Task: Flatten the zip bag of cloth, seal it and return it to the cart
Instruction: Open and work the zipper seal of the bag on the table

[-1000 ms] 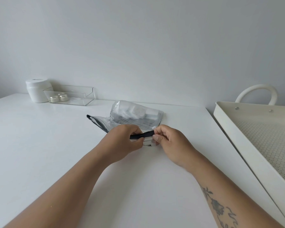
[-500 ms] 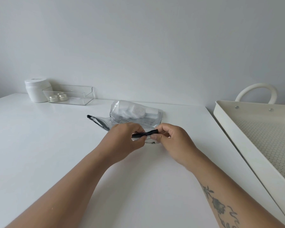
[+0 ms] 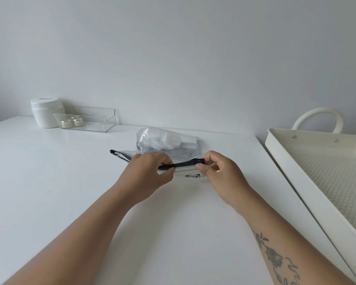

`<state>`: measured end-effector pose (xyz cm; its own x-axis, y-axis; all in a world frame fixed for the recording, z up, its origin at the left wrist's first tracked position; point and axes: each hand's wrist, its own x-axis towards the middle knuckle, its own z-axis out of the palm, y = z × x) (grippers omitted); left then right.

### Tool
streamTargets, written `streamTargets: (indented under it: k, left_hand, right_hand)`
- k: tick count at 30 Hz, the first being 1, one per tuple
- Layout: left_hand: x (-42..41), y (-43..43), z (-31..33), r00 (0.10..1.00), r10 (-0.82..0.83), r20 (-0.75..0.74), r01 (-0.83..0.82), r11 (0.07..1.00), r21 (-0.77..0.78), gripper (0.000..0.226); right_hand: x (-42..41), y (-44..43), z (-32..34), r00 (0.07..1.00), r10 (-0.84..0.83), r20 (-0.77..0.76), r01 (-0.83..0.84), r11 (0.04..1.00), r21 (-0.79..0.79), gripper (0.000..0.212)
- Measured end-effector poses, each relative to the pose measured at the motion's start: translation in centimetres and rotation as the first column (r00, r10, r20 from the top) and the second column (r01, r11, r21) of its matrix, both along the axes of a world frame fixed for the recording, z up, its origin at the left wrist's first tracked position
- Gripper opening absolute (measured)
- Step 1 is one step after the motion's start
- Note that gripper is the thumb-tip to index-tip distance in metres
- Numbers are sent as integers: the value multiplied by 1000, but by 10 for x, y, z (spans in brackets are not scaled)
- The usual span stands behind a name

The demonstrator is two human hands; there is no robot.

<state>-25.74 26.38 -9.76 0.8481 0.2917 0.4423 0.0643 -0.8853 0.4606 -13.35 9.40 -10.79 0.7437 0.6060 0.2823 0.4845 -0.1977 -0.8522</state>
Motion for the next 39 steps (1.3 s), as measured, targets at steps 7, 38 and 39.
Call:
streamTargets:
  k: [7, 38, 39]
  left_hand:
    - [4, -8, -3, 1000, -25, 5, 24, 994, 108, 8]
    - [3, -17, 3, 996, 34, 87, -51, 978, 204, 11]
    - [3, -16, 3, 995, 39, 88, -57, 977, 207, 10]
  right_hand:
    - [-8, 8, -3, 992, 53, 115, -56, 998, 25, 9]
    - [-4, 9, -6, 797, -125, 591, 231, 967, -107, 13]
    - [-4, 10, -7, 799, -132, 586, 235, 966, -103, 15]
